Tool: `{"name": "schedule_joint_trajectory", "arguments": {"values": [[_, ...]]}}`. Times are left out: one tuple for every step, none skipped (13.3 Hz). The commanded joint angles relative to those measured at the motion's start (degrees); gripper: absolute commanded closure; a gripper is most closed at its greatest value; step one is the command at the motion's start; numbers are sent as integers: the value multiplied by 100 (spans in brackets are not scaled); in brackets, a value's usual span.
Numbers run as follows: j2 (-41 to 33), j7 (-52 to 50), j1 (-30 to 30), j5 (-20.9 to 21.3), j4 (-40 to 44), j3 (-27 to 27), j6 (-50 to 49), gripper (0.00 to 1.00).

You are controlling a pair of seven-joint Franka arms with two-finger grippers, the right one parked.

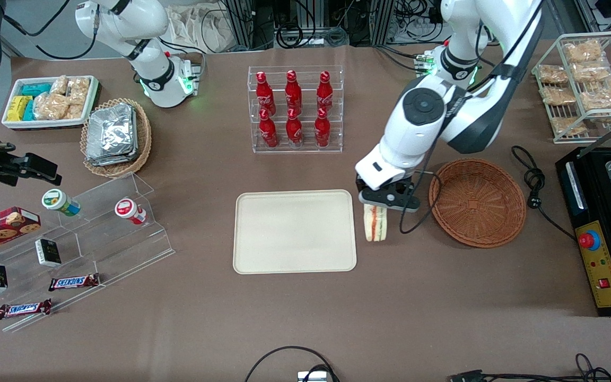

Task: Place sandwich from basket to tray
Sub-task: 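Lift the sandwich with the left gripper and carry it toward the cream tray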

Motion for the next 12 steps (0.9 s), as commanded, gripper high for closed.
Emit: {"name": "schedule_joint_trajectory", "arguments": {"values": [[609, -501, -321, 382, 702, 9, -291, 65], [750, -633, -400, 522, 764, 9, -291, 64], [882, -748, -479, 680, 773, 9, -282, 64], [996, -871, -541, 829, 782, 9, -256, 64], [1128, -959, -611, 935, 835, 9, -247, 64], [1268, -977, -621, 963, 905, 9, -238, 64], [1409, -977, -621, 954, 975, 9, -238, 64], [1532, -977, -621, 945, 1063, 18, -238, 64], [1681, -986, -629, 937, 1159, 9, -230, 64], [1796, -995, -638, 936, 1247, 9, -229, 64], [1867, -1004, -664, 936, 1292, 9, -221, 64], [1928, -1012, -708, 928, 1327, 9, -195, 64]]}}
